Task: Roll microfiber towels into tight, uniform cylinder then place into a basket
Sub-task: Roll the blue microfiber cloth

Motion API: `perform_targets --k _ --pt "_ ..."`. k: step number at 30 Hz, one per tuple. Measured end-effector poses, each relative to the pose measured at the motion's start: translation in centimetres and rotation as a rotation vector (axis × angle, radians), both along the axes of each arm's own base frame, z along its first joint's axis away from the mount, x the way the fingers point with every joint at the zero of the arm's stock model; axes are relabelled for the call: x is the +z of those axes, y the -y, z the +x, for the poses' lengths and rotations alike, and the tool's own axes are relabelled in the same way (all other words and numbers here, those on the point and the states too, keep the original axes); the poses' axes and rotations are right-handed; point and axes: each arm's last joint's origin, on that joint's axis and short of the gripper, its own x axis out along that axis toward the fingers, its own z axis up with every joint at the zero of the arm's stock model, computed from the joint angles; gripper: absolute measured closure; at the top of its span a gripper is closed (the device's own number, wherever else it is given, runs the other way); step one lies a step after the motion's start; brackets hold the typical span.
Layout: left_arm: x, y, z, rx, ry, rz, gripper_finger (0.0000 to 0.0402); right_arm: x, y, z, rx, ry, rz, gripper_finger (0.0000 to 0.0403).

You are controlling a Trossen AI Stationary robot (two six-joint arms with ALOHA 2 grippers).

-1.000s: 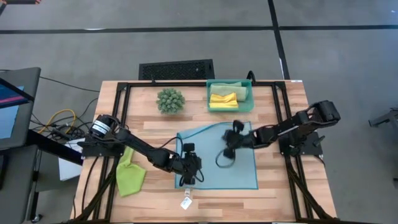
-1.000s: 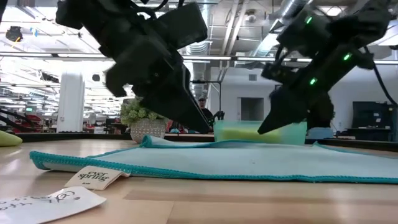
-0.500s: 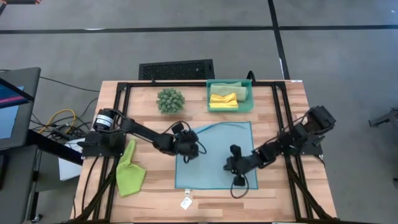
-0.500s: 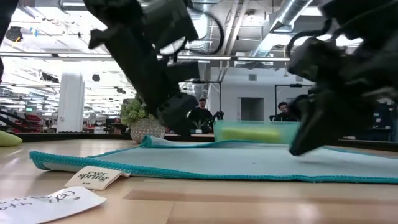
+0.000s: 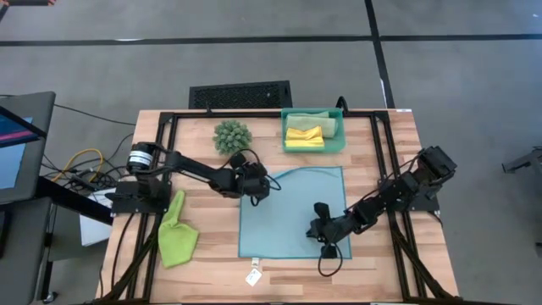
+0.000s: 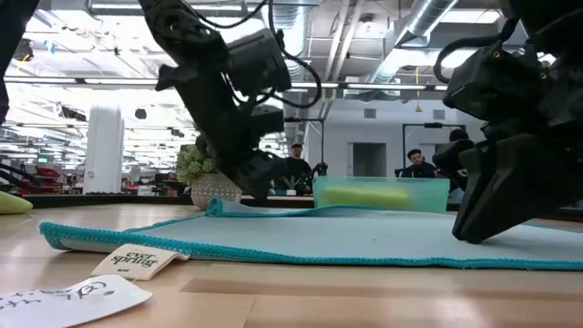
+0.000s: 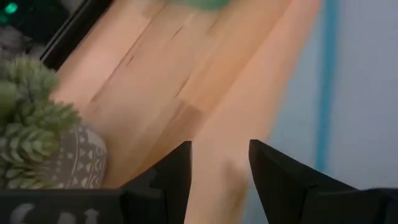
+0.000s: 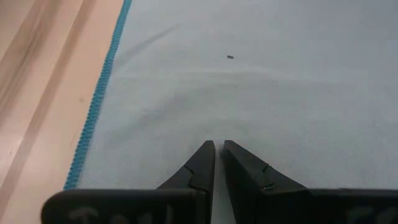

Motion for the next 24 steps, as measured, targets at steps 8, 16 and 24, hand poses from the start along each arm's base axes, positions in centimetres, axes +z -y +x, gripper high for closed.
perform_targets --k 8,16,24 --pt "1.8 4.0 -0.2 -0.405 -0.041 -0.259 0.0250 0.0 0.0 0.0 -0.001 -0.005 -0.002 0.0343" --pt "-0.1 2.7 -0.2 -0.291 -0.103 -0.194 0.0335 0.0 0.0 0.0 -0.001 -0.005 -0.002 0.0343" --pt "-0.6 0.2 -0.8 -0.054 -0.101 -0.156 0.0392 -0.1 0.0 0.0 -0.001 -0.007 -0.004 0.0343"
